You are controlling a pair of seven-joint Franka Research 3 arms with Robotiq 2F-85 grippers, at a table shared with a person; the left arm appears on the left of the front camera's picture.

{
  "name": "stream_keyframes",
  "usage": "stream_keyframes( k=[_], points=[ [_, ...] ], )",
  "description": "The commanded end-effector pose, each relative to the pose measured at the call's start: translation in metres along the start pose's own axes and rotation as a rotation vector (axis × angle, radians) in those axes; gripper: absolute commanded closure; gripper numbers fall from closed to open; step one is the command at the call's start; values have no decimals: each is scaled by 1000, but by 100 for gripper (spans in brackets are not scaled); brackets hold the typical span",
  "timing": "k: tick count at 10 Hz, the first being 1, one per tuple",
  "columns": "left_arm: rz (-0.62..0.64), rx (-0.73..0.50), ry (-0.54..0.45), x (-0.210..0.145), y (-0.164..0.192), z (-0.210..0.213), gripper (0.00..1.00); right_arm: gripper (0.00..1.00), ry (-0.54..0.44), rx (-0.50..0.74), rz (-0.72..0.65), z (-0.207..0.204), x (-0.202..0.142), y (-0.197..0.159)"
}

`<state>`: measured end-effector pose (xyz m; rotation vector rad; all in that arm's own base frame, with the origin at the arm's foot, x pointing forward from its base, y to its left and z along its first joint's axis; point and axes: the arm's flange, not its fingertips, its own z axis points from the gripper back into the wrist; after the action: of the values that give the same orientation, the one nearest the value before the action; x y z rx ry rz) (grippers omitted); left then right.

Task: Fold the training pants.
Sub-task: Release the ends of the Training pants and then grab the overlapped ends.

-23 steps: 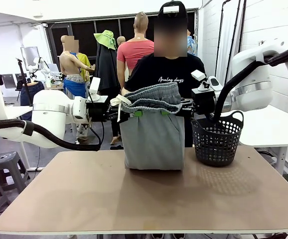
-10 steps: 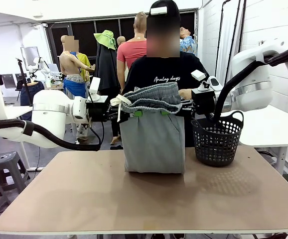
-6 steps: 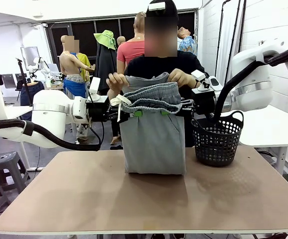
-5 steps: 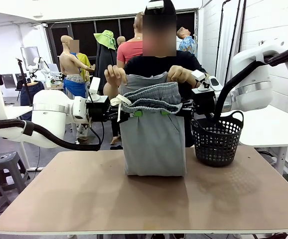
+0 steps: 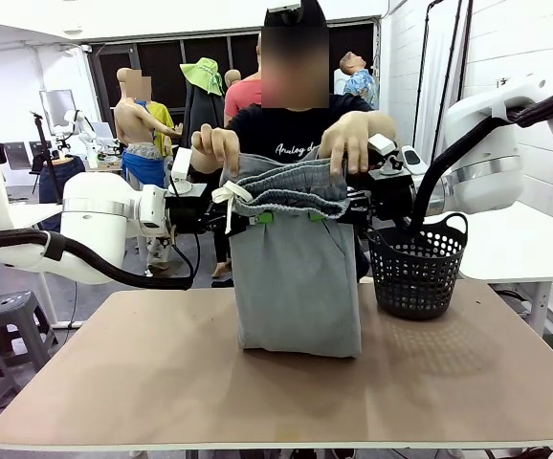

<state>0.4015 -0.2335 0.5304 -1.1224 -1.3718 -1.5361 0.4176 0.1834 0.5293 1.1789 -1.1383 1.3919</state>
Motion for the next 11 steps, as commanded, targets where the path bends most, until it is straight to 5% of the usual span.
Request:
stream_keyframes(
  k=[1,11],
  points=[
    [-14,4,-11,3,-2,-1,100,100,-21,1,10,0,1,3],
    [-14,4,-11,3,-2,-1,100,100,-21,1,10,0,1,3]
  ],
)
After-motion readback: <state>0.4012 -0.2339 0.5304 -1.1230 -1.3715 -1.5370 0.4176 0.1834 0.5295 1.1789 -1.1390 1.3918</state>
